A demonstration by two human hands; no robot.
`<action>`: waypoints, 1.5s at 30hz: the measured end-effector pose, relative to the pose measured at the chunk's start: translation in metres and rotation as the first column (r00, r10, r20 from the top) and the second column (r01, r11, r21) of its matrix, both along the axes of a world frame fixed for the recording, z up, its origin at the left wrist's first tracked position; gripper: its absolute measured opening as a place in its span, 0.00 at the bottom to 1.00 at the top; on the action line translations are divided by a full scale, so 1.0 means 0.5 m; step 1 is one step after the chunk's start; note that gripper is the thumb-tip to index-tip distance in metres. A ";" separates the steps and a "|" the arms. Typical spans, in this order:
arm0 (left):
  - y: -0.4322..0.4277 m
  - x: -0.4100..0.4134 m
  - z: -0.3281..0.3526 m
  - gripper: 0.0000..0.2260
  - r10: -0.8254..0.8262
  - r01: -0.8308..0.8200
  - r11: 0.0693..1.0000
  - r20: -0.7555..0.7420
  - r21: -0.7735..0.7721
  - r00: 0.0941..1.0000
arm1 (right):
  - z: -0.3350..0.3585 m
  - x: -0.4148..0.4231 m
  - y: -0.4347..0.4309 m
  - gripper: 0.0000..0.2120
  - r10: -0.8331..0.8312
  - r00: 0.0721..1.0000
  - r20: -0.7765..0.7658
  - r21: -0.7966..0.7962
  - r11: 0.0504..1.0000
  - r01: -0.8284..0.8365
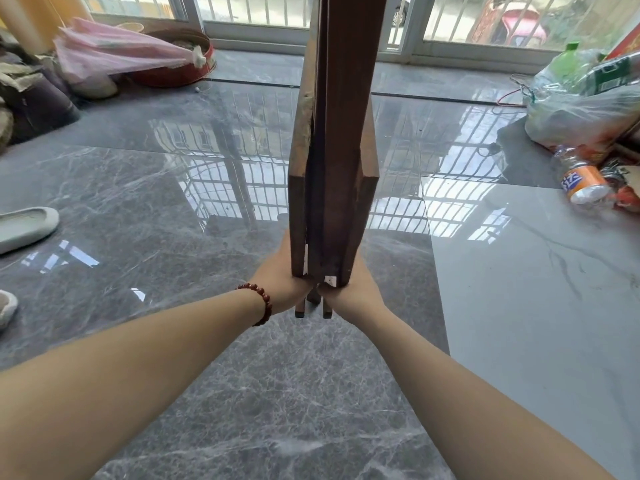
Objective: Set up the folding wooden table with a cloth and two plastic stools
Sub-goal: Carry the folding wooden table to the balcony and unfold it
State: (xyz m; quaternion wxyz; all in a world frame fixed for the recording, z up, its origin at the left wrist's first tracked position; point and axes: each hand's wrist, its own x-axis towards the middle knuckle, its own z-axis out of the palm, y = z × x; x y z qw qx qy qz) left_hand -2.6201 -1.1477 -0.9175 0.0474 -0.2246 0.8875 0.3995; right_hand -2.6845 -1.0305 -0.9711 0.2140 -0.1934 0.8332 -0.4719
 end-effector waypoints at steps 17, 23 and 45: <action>0.004 -0.003 -0.021 0.35 -0.026 0.044 0.985 -0.110 0.166 0.994 | -0.036 -0.003 0.021 0.29 -0.017 0.991 0.129 0.143 0.990 -0.002; -0.001 -0.003 -0.028 0.22 -0.043 0.054 0.991 -0.090 0.124 0.995 | -0.075 0.024 0.003 0.09 -0.116 0.870 0.480 0.143 0.988 0.053; -0.048 -0.003 -0.124 0.40 -0.078 0.091 0.982 -0.087 0.165 0.993 | -0.109 0.029 -0.067 0.07 -0.388 0.743 0.546 0.220 0.922 0.319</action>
